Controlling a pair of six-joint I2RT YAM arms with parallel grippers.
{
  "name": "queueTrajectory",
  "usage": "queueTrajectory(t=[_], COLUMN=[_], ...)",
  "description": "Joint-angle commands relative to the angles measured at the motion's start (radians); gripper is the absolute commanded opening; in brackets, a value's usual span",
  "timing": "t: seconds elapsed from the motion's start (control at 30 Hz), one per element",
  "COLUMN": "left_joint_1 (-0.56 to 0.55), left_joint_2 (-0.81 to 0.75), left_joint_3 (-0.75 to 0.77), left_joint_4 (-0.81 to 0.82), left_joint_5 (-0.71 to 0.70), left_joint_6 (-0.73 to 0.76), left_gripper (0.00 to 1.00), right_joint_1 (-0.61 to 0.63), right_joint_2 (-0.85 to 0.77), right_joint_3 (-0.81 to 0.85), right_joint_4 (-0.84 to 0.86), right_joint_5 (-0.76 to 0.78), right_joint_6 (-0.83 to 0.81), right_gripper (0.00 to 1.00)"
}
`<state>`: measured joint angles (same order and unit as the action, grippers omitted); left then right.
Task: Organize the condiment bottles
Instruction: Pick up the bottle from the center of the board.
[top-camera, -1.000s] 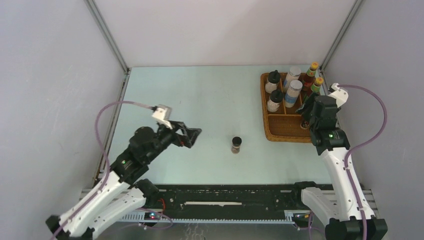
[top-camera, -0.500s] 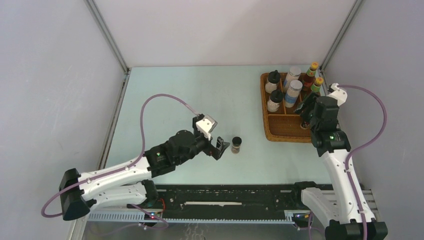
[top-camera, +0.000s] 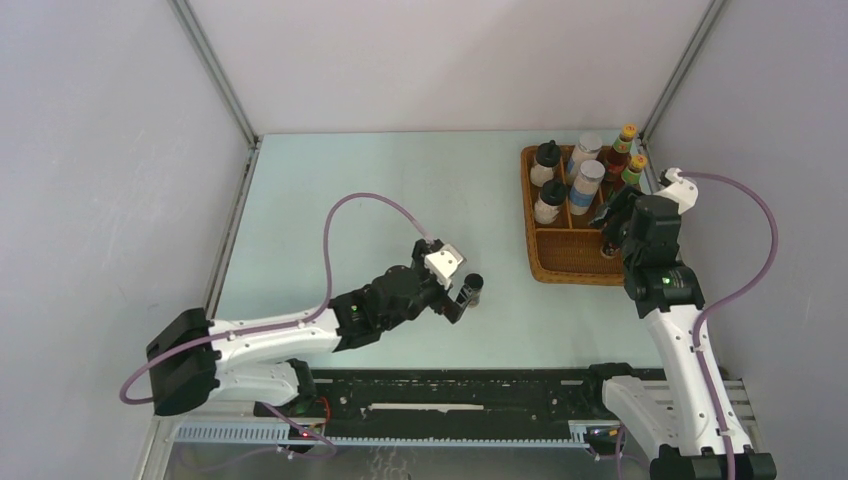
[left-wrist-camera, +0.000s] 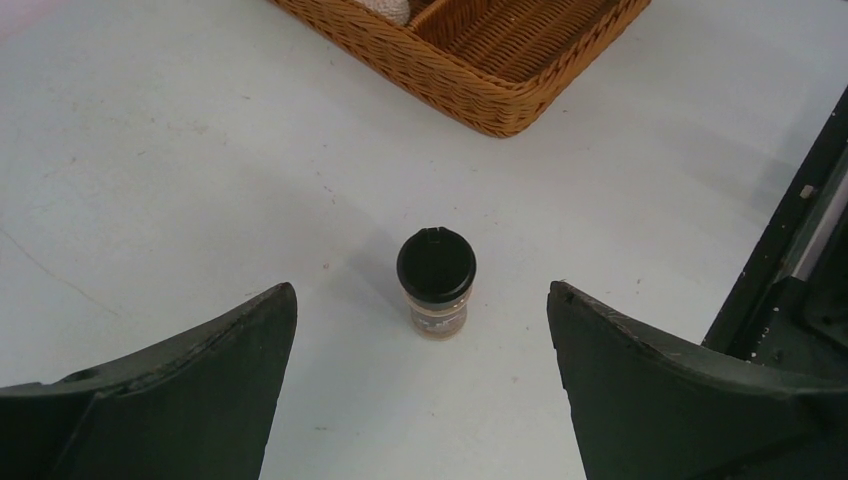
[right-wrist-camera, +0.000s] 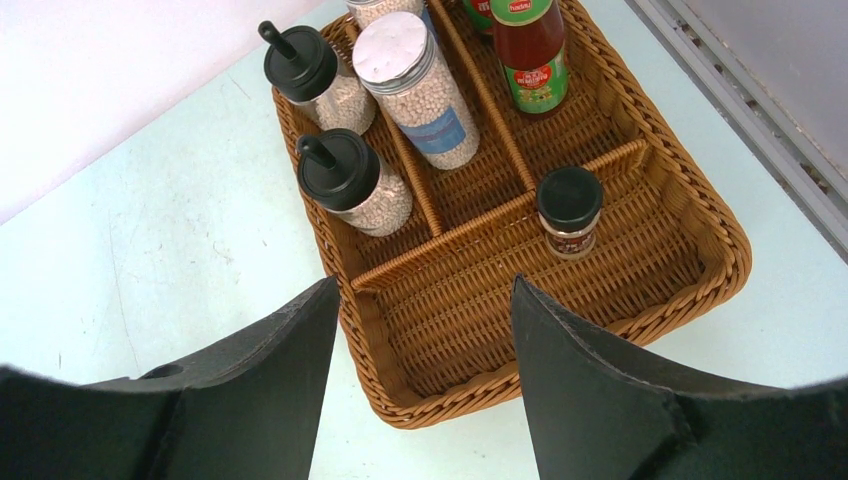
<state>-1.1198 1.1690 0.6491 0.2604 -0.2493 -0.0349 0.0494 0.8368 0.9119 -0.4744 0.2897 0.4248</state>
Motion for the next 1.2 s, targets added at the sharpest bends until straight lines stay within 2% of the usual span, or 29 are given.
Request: queueTrajectory(t=[0.0, 0.6, 1.17], left_joint_1=[-0.006, -0.003, 0.066], left_joint_2=[0.048, 0.216, 0.302], left_joint_3=[-0.02, -0.036, -0.051], left_joint_4=[0.138, 0.294, 0.395], left_joint_5=[0.041, 0.099, 0.172], left_joint_6=[0.033, 0.025, -0.038], left_gripper=[1.0, 1.0, 1.0], right_joint_1=[0.006, 0.013, 0.05], right_joint_2=[-0.008, -0.014, 0.0], right_joint_3=[0.013, 0.013, 0.017], right_joint_4=[0.041, 0.065, 0.067], right_joint_5=[0.012, 0.006, 0.043], right_joint_6=[-0.01, -0.025, -0.034], right_gripper=[0.72, 0.72, 0.72])
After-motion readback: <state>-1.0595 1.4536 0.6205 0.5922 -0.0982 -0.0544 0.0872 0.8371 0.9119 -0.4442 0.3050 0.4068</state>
